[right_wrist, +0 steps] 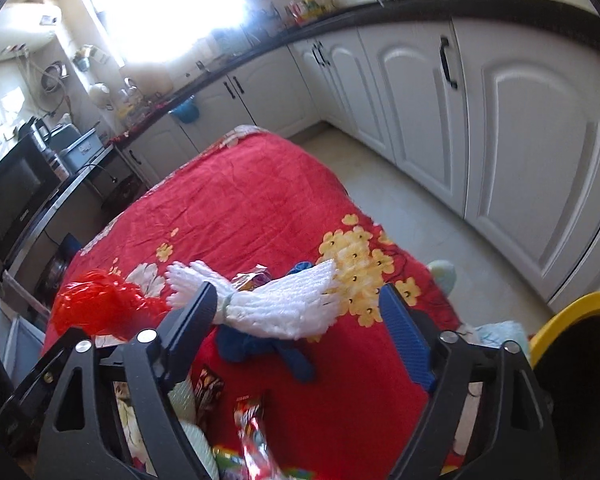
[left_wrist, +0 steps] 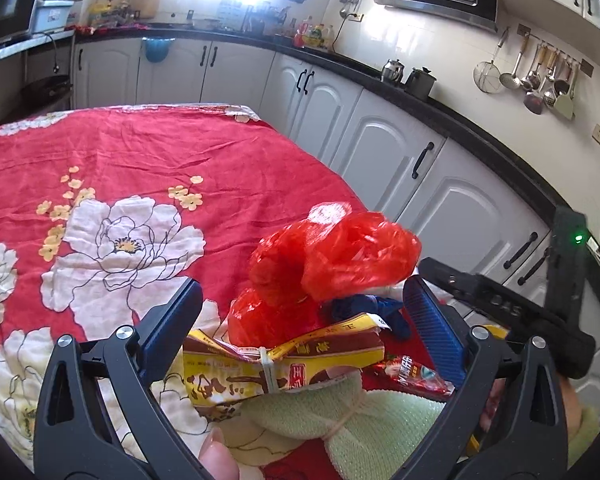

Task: Collect trash
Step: 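Grasp the red plastic bag with the left tool while the right tool grasps the white strip bundle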

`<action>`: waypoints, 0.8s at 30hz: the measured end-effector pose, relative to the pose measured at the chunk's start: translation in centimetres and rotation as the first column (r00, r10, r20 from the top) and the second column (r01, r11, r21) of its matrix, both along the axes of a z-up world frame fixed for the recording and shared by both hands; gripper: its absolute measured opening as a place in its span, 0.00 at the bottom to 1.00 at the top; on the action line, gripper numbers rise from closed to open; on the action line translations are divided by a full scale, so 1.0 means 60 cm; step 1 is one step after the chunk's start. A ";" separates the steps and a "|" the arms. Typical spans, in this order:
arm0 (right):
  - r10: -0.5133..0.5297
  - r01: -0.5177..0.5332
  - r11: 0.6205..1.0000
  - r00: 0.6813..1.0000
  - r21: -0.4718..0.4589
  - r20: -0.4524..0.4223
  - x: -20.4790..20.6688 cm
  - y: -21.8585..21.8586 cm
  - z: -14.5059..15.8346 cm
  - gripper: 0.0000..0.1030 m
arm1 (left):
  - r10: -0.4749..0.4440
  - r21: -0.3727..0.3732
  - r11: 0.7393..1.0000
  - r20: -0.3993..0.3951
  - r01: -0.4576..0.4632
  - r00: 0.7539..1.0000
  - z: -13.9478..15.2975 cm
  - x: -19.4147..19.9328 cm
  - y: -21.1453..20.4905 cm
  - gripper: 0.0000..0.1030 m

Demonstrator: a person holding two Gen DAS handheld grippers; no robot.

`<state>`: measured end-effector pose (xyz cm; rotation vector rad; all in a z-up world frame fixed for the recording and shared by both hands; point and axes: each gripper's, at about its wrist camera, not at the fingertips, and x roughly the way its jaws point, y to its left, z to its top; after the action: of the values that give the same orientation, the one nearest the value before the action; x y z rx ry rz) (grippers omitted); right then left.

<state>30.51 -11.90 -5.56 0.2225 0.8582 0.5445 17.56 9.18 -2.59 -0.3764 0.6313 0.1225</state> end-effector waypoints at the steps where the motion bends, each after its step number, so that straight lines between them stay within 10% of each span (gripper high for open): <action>1: 0.005 -0.005 1.000 1.000 0.004 -0.016 0.004 0.003 -0.004 0.55 | 0.001 -0.007 1.000 -0.001 -0.001 1.000 0.000 0.002 0.003 0.89; 6: 0.040 -0.040 0.999 0.999 0.020 0.003 0.000 0.007 -0.001 0.14 | 0.001 -0.025 1.000 -0.018 -0.001 1.000 0.002 0.016 0.016 0.86; 16: 0.023 -0.026 1.000 0.993 0.016 0.116 -0.035 -0.010 0.036 0.10 | 0.032 0.024 0.999 -0.130 -0.029 0.991 0.000 0.084 0.080 0.86; 24: -0.021 0.016 1.000 0.973 0.022 0.230 -0.075 -0.047 0.084 0.10 | 0.075 -0.077 0.991 -0.343 -0.108 0.936 -0.080 0.150 0.149 0.84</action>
<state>26.03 -14.74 -0.54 0.1809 0.6246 0.5496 26.53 18.15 -7.40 -0.4824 0.9639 0.2513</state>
